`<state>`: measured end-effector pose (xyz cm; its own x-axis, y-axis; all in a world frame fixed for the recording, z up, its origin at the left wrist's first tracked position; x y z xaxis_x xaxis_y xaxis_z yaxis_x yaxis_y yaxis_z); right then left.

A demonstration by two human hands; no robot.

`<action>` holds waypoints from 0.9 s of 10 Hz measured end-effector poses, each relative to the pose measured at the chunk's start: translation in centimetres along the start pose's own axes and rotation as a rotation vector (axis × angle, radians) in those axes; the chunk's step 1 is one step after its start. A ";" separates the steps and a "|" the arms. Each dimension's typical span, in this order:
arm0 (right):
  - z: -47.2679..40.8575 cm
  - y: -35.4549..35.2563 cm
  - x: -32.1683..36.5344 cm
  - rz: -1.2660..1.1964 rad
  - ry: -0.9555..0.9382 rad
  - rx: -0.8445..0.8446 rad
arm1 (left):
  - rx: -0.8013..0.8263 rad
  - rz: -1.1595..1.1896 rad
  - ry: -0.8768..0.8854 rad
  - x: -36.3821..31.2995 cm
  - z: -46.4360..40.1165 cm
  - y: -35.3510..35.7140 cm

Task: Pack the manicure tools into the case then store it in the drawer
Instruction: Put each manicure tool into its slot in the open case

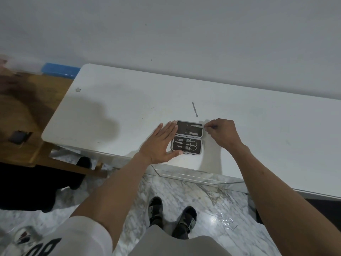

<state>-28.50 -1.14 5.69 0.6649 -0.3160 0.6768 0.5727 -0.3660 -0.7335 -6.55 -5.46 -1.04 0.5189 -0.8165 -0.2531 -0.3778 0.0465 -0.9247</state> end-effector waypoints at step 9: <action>-2.0 3.1 2.0 0.225 -0.085 0.190 | 0.000 -0.013 0.002 -0.1 0.0 -0.1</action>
<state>-26.38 -4.63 4.88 0.8183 -0.2930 0.4944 0.4806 -0.1228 -0.8683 -6.56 -5.41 -0.92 0.5223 -0.8181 -0.2407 -0.3714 0.0359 -0.9278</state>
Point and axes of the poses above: each hand's wrist, its own z-axis away from the middle knuckle, its own y-axis out of the palm, x = y × z, the point moved 8 cm from there along -z, towards the middle knuckle, and after that the axes turned 14 degrees about -x, right-handed, at the moved point
